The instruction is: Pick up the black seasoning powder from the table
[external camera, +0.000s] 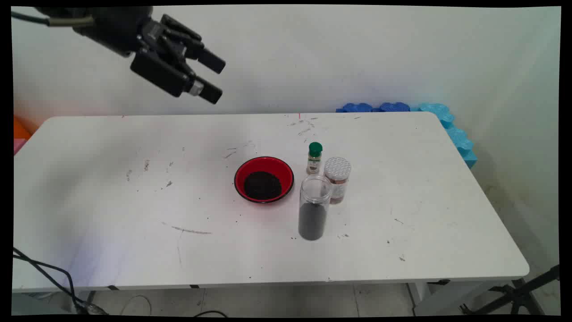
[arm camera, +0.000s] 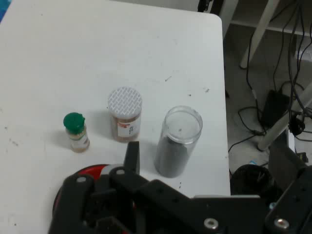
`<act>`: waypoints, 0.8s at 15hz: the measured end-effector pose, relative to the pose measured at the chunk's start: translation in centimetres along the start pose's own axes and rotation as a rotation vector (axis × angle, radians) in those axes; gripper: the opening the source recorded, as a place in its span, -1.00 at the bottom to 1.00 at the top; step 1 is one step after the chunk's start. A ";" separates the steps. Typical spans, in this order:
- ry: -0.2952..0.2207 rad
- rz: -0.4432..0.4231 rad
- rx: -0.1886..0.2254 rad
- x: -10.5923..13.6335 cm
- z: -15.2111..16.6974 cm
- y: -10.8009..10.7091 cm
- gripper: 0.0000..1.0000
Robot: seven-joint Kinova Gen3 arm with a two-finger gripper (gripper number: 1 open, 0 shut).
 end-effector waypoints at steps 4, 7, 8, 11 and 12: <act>-0.012 0.003 -0.004 -2.7 -0.2 -0.9 1.00; -0.002 -0.033 0.013 -5.8 -0.3 -1.8 1.00; 0.003 -0.050 0.018 -6.7 -0.2 -1.9 1.00; 0.009 -0.095 0.035 -10.0 0.4 -1.9 1.00; 0.009 -0.099 0.035 -10.8 0.6 -1.9 1.00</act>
